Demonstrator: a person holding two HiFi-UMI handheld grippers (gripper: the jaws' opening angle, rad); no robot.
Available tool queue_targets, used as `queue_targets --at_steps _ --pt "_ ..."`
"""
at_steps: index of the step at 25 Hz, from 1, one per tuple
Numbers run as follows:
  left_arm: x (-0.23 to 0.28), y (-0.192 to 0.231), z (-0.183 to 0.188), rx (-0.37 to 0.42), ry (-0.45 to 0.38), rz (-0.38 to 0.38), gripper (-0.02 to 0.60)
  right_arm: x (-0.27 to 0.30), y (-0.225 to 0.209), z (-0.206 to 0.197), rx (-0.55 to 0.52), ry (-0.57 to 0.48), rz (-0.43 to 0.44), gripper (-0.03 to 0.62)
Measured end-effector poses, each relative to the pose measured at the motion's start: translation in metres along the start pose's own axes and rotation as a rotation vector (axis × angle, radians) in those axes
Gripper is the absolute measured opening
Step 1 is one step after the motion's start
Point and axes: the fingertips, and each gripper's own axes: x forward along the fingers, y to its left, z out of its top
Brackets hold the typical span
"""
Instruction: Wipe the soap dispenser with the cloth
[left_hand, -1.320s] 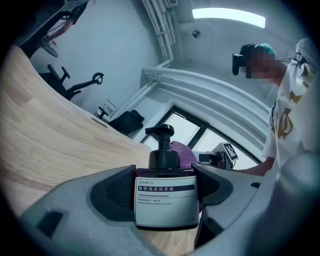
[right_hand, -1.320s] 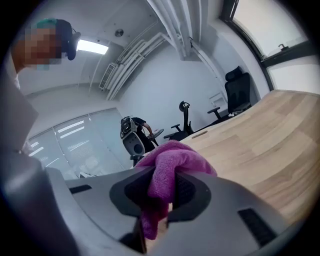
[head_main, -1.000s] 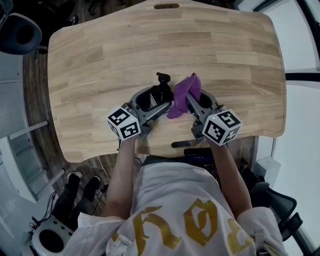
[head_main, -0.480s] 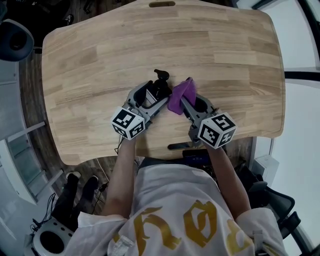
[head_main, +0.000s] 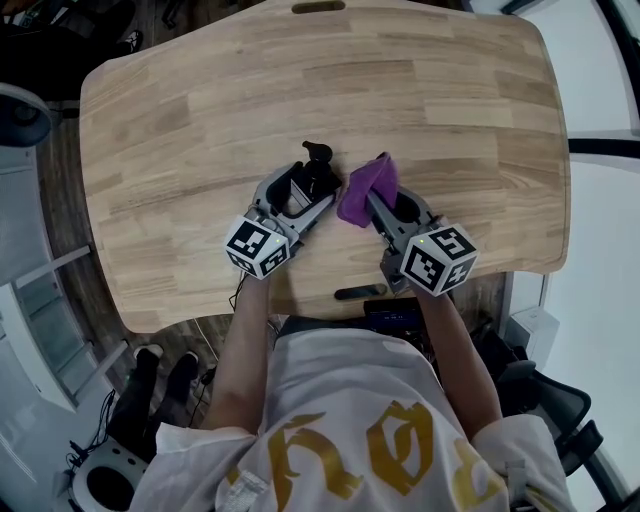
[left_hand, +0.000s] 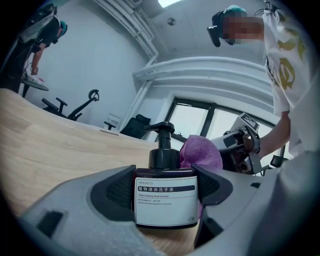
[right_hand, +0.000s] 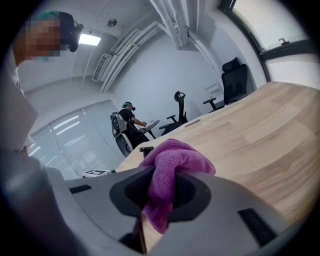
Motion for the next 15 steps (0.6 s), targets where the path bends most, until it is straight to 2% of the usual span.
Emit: queue_targets --at_steps 6,10,12,15 --pt "-0.011 -0.001 -0.007 0.096 0.077 -0.029 0.327 0.0 0.002 -0.005 -0.045 0.02 -0.019 0.064" --pt "-0.014 -0.001 -0.03 0.196 0.192 -0.032 0.327 -0.001 0.003 -0.007 -0.08 0.028 -0.051 0.064" --pt "-0.014 -0.002 -0.036 0.243 0.222 -0.029 0.327 -0.001 0.005 -0.005 -0.084 0.021 -0.056 0.064" --pt "-0.013 -0.003 -0.041 0.269 0.265 -0.013 0.328 -0.004 0.007 -0.001 -0.107 0.008 -0.073 0.064"
